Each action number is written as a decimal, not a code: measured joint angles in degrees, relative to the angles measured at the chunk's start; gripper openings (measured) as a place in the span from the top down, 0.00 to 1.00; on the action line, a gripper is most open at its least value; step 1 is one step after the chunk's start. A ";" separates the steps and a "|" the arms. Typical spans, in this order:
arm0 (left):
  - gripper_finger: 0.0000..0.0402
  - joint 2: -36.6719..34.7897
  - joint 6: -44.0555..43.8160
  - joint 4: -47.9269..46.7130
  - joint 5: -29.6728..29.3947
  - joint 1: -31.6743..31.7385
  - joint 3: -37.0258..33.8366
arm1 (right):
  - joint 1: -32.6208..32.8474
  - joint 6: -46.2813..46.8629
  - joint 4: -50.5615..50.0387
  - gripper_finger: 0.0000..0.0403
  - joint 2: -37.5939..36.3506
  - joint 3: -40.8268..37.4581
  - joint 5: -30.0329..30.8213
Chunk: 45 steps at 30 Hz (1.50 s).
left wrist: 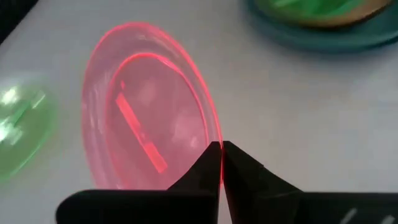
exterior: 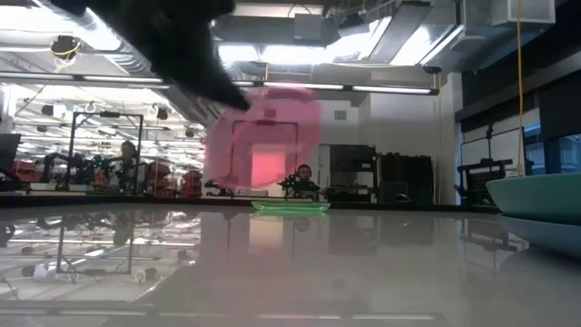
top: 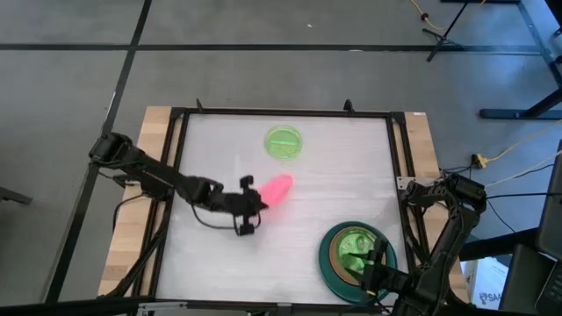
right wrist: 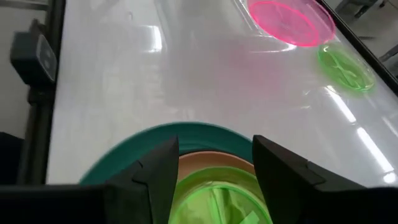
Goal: Stack plastic plates
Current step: Stack the pink plate on top of the green plate
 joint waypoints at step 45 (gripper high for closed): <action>0.78 54.95 28.74 6.14 12.55 -5.95 59.55 | 0.00 -13.17 1.54 0.51 0.33 13.50 -2.12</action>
